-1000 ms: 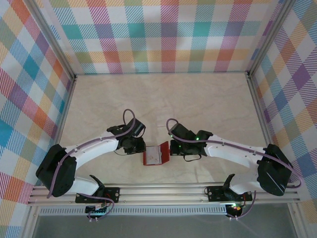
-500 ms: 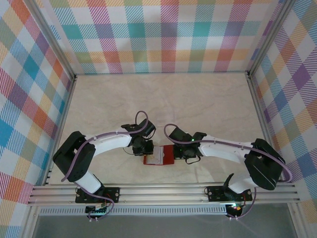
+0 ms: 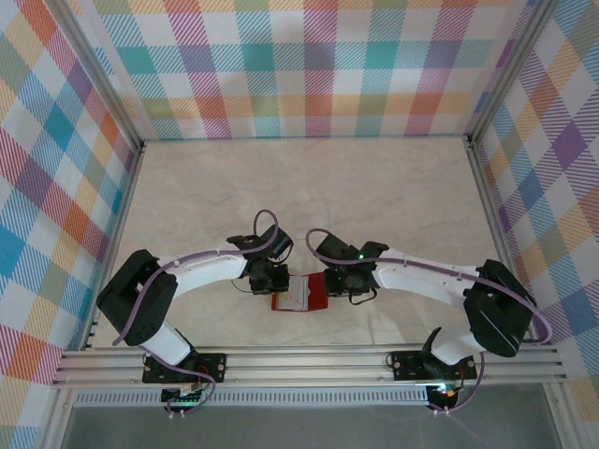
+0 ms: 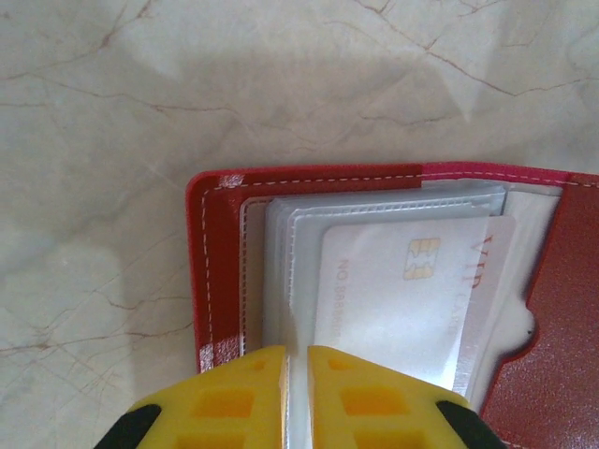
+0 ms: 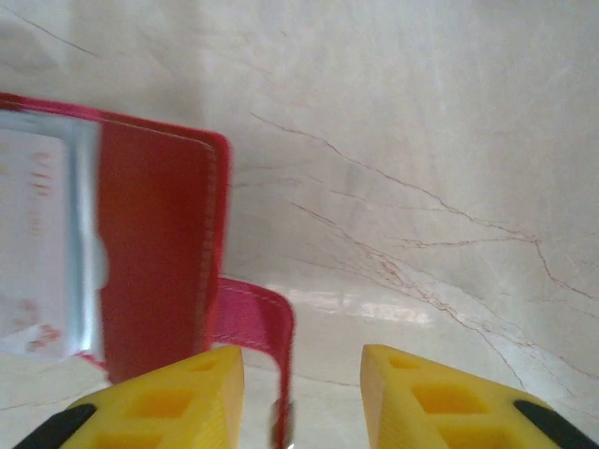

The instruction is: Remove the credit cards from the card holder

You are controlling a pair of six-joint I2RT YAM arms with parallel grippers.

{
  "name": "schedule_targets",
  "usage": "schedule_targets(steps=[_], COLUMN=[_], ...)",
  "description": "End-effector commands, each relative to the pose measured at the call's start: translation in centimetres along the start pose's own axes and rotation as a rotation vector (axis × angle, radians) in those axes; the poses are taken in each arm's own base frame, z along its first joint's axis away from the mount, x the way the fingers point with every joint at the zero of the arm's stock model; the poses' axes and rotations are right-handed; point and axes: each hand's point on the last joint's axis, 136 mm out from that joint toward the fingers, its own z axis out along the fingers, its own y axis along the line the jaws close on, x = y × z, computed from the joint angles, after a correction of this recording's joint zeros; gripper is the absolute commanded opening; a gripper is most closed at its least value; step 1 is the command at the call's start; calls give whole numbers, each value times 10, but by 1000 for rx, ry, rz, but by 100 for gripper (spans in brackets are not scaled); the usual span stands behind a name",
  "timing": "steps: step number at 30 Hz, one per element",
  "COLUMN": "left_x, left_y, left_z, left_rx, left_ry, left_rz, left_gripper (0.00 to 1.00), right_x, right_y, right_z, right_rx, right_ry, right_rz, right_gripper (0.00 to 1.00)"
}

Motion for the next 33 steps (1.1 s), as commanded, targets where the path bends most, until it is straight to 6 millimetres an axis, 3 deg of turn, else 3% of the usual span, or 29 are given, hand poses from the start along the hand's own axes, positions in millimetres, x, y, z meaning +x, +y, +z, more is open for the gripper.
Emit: schedule_targets(steps=[1, 9, 12, 15, 21, 33], left_x=[6, 8, 10, 12, 15, 7], left_y=[4, 7, 8, 9, 7, -5], left_z=[-6, -6, -4, -4, -5, -14], left_rx=[-17, -24, -24, -23, 2, 30], left_ry=[-5, -2, 6, 12, 15, -10], left_rz=[1, -2, -2, -8, -22, -17], left_gripper=[15, 15, 15, 15, 15, 15], right_x=[-9, -21, -17, -10, 3, 15], right_y=[5, 39, 57, 63, 60, 27], right_z=[-24, -43, -36, -22, 12, 63], right_rx=[-16, -166, -259, -283, -277, -152], right_ry=[-16, -27, 3, 44, 118, 174], right_rz=[-15, -20, -18, 0, 29, 35], right_gripper=[40, 40, 36, 34, 28, 21])
